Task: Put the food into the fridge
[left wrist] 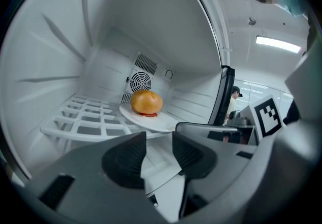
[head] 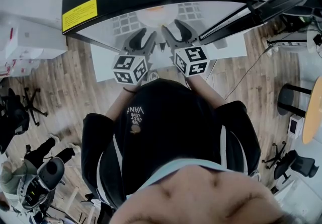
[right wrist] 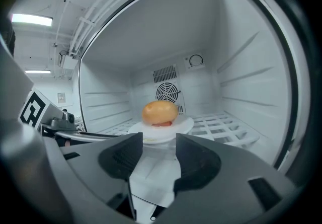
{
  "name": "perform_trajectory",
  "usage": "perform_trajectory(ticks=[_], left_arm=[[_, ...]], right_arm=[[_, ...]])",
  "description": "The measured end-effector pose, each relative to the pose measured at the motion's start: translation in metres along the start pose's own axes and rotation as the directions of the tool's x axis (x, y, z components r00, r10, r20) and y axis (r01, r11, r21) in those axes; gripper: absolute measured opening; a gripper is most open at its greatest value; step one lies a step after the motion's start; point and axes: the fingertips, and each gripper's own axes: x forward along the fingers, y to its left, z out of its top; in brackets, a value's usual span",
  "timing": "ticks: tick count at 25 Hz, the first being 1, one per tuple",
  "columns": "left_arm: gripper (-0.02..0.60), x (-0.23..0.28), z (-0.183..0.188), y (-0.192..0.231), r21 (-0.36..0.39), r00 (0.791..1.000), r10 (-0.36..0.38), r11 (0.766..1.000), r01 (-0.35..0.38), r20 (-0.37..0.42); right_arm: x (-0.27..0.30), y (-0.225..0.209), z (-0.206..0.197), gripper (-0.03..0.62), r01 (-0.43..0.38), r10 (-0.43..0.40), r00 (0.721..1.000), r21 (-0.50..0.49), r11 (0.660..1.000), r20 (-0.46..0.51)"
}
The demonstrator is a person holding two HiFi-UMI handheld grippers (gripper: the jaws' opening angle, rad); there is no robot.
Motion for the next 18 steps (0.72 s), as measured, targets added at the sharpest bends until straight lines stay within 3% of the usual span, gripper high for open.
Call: perform_trajectory(ticks=[18], left_arm=[[0.158,-0.010,0.003,-0.008,0.002,1.000,0.007,1.000,-0.007,0.021]], right_arm=[[-0.019,0.005,0.005,0.195,-0.004,0.005,0.999,-0.003,1.000,0.032]])
